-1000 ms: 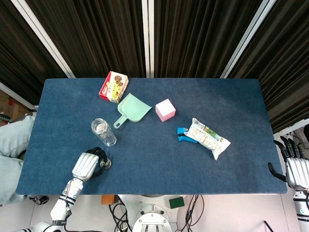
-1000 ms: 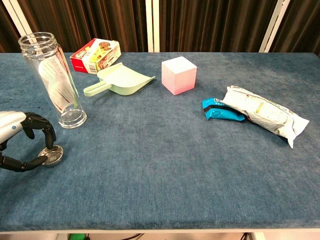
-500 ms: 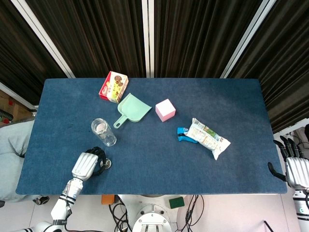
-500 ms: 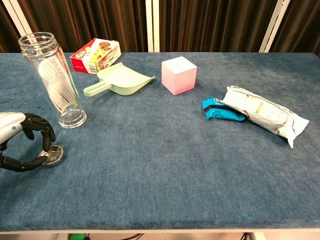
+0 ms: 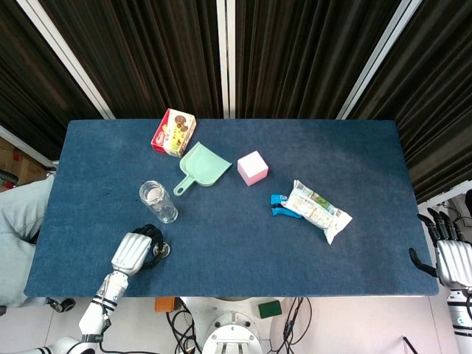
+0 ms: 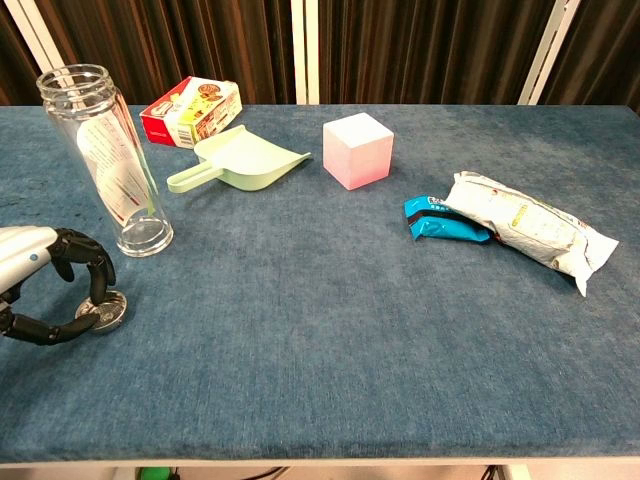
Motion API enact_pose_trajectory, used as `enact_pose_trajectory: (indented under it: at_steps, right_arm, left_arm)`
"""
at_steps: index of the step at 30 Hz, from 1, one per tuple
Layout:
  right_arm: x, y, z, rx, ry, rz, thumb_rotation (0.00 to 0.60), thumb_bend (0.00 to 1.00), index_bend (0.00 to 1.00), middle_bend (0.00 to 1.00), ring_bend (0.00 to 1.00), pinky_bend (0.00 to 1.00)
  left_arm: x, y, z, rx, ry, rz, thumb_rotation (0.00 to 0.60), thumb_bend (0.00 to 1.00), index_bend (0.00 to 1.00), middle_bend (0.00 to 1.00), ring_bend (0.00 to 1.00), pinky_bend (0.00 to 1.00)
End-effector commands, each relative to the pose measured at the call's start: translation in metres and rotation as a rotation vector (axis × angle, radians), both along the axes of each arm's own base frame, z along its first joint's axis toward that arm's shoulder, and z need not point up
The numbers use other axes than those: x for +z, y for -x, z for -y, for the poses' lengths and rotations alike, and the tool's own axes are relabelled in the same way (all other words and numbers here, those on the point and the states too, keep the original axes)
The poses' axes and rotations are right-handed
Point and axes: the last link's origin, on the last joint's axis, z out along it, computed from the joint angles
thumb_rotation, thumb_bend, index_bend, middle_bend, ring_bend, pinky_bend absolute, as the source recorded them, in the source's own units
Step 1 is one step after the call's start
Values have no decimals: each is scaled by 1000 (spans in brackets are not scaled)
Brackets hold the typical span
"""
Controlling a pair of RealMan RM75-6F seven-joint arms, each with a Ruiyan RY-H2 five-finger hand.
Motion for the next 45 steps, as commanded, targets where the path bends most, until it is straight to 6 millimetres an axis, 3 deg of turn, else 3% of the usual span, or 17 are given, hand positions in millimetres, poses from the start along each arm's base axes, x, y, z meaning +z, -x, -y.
enact_pose_trajectory:
  at_steps: [1, 10, 19, 23, 29, 36, 41, 45]
  right_arm:
    - [0, 0, 0, -1, 2, 0, 600, 327, 158, 32, 0, 115]
    - [-1, 1, 0, -3, -3, 0, 600, 327, 157, 32, 0, 114]
    - [0, 0, 0, -1, 0, 0, 600, 327, 155, 32, 0, 114]
    - [0, 0, -1, 0, 4, 0, 600, 327, 155, 32, 0, 114]
    - [2, 0, -1, 1, 6, -1, 600, 327, 155, 32, 0, 114]
    - [0, -4, 1, 14, -1, -1, 600, 327, 155, 32, 0, 115]
    - [-1, -6, 2, 22, -4, -1, 600, 327, 155, 32, 0, 114]
    - [-2, -9, 3, 31, -7, -4, 600, 327, 155, 32, 0, 114]
  left_arm:
    - [0, 0, 0, 0, 0, 1, 600, 324, 567, 386, 238, 369]
    - [0, 0, -1, 3, 0, 1, 600, 411, 577, 389, 238, 369]
    - [4, -1, 1, -2, -8, 14, 600, 413, 578, 390, 237, 369]
    - [15, -2, 5, -4, -29, 32, 600, 414, 578, 390, 238, 369]
    - [52, 12, 17, 29, -115, 26, 600, 413, 588, 390, 238, 369]
    - [127, 33, 14, 104, -332, 52, 600, 413, 595, 390, 237, 369]
    - [174, 30, 1, 98, -430, 73, 600, 414, 596, 388, 237, 369]
    - [202, 17, -17, 69, -449, 80, 600, 413, 596, 382, 237, 369]
